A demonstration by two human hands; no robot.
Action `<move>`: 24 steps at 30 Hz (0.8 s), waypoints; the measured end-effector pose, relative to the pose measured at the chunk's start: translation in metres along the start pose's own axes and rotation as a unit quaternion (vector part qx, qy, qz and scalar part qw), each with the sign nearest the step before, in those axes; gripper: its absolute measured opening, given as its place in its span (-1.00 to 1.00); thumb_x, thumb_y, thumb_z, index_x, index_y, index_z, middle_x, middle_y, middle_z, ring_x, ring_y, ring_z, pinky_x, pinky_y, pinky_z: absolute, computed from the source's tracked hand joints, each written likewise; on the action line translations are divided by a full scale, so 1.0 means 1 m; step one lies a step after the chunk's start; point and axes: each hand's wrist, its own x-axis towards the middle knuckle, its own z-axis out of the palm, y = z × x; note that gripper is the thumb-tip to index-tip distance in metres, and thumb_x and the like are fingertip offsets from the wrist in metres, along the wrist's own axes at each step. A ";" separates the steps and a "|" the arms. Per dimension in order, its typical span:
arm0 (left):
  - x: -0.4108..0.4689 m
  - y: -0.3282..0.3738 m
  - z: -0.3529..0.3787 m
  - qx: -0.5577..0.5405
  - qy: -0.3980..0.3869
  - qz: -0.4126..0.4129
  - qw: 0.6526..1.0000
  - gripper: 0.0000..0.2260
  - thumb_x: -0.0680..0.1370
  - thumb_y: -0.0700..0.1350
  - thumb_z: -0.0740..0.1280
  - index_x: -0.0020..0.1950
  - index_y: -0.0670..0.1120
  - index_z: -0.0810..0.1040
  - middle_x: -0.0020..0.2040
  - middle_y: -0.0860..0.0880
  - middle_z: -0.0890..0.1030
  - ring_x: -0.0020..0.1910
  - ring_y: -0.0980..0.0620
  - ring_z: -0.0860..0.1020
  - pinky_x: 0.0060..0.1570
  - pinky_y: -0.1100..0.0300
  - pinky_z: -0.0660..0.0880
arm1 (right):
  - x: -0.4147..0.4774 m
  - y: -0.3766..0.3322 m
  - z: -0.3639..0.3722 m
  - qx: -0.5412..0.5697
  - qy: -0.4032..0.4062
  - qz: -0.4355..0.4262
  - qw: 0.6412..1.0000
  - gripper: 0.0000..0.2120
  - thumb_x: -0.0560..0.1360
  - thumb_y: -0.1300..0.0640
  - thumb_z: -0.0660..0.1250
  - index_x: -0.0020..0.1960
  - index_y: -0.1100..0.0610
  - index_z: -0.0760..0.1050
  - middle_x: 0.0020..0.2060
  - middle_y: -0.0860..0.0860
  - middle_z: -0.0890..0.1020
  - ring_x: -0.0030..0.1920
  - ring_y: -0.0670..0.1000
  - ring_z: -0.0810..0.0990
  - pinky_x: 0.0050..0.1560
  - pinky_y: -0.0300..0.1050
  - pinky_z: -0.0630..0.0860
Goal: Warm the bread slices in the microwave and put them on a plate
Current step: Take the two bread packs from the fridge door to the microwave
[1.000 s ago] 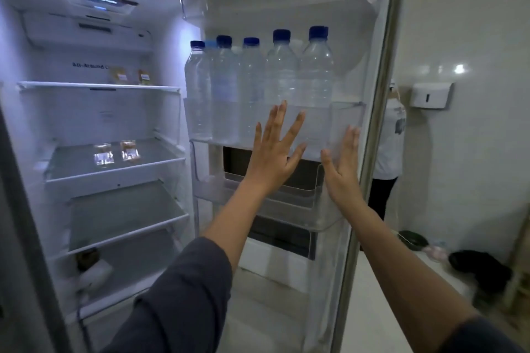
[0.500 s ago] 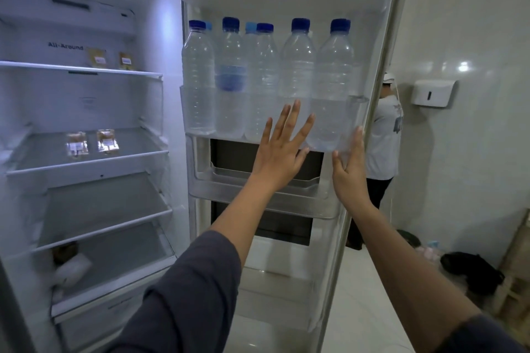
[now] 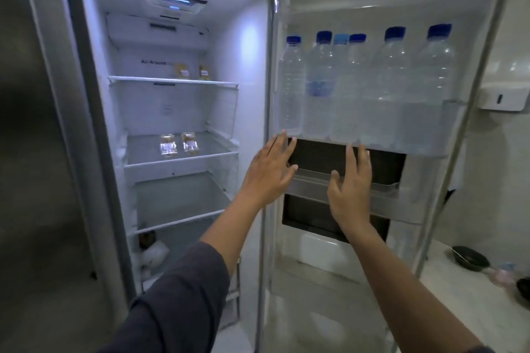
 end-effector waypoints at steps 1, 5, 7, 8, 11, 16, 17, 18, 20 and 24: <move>-0.011 -0.019 -0.007 0.001 -0.002 -0.014 1.000 -0.48 0.62 0.07 0.06 0.53 0.04 -0.06 0.56 0.01 -0.12 0.54 0.04 -0.14 0.49 0.06 -0.09 | -0.005 -0.015 0.015 0.013 -0.021 -0.008 1.000 -0.42 0.59 0.18 0.15 0.53 0.03 -0.01 0.54 -0.02 -0.06 0.53 -0.01 -0.14 0.41 -0.14 -0.09; -0.042 -0.096 -0.033 0.030 -0.004 -0.079 0.996 -0.49 0.62 0.06 0.08 0.53 0.04 -0.01 0.56 0.03 -0.10 0.54 0.05 -0.12 0.48 0.09 -0.06 | -0.015 -0.061 0.078 0.042 -0.092 -0.068 0.993 -0.43 0.59 0.19 0.14 0.53 0.02 -0.01 0.54 -0.03 -0.04 0.53 -0.04 -0.12 0.45 -0.08 -0.04; -0.049 -0.135 -0.042 0.040 0.007 -0.112 0.993 -0.49 0.62 0.04 0.11 0.53 0.03 0.01 0.56 0.01 -0.07 0.54 0.03 -0.10 0.47 0.09 -0.04 | -0.011 -0.077 0.112 0.055 -0.115 -0.109 0.986 -0.43 0.57 0.21 0.15 0.52 0.04 0.04 0.54 0.00 0.00 0.53 -0.02 -0.07 0.48 -0.08 -0.03; -0.051 -0.155 -0.044 0.045 0.016 -0.126 0.991 -0.49 0.61 0.03 0.12 0.53 0.02 0.02 0.56 0.00 -0.05 0.54 0.02 -0.08 0.48 0.08 -0.02 | -0.007 -0.083 0.130 0.062 -0.126 -0.123 0.983 -0.44 0.57 0.22 0.16 0.52 0.05 0.06 0.54 0.00 0.02 0.53 -0.01 -0.05 0.48 -0.10 -0.03; -0.050 -0.213 -0.041 0.055 0.038 -0.170 0.983 -0.48 0.61 0.03 0.13 0.53 0.02 0.03 0.56 0.00 -0.02 0.54 0.02 -0.06 0.47 0.09 -0.01 | 0.015 -0.097 0.192 0.078 -0.155 -0.139 0.975 -0.46 0.57 0.23 0.15 0.51 0.06 0.08 0.53 -0.01 0.05 0.53 -0.02 -0.04 0.42 -0.24 -0.08; -0.018 -0.303 -0.017 0.047 0.064 -0.253 0.964 -0.48 0.61 0.08 0.09 0.53 0.06 -0.02 0.56 0.03 -0.04 0.54 0.03 -0.06 0.46 0.06 0.00 | 0.077 -0.104 0.311 0.129 -0.190 -0.147 0.962 -0.47 0.54 0.26 0.16 0.49 0.10 0.15 0.51 0.06 0.12 0.52 0.05 0.05 0.47 -0.12 0.02; -0.008 -0.321 -0.011 0.040 0.067 -0.269 0.960 -0.47 0.61 0.09 0.08 0.53 0.05 -0.03 0.56 0.03 -0.05 0.54 0.02 -0.06 0.46 0.07 -0.01 | 0.090 -0.104 0.335 0.135 -0.202 -0.142 0.959 -0.47 0.54 0.26 0.16 0.49 0.11 0.14 0.51 0.07 0.12 0.52 0.06 0.05 0.48 -0.09 0.03; 0.001 -0.339 -0.005 0.032 0.069 -0.286 0.955 -0.47 0.61 0.09 0.08 0.53 0.04 -0.03 0.56 0.02 -0.05 0.54 0.02 -0.05 0.46 0.07 -0.01 | 0.103 -0.104 0.358 0.140 -0.217 -0.132 0.957 -0.47 0.55 0.25 0.15 0.50 0.11 0.13 0.52 0.08 0.11 0.52 0.07 0.05 0.48 -0.08 0.03; 0.019 -0.373 0.008 0.018 0.074 -0.320 0.944 -0.46 0.61 0.10 0.08 0.53 0.01 -0.03 0.56 0.00 -0.04 0.54 0.01 -0.04 0.47 0.06 -0.01 | 0.127 -0.101 0.403 0.150 -0.246 -0.107 0.952 -0.46 0.56 0.23 0.15 0.50 0.12 0.11 0.52 0.10 0.10 0.52 0.09 0.04 0.47 -0.08 0.02; 0.041 -0.431 0.037 -0.040 0.086 -0.385 0.918 -0.46 0.61 0.05 0.12 0.53 -0.06 0.03 0.55 -0.07 0.05 0.53 -0.02 0.02 0.46 0.09 -0.01 | 0.153 -0.094 0.477 0.180 -0.279 -0.013 0.943 -0.46 0.57 0.21 0.17 0.51 0.15 0.09 0.51 0.11 0.11 0.51 0.08 0.09 0.46 -0.08 0.06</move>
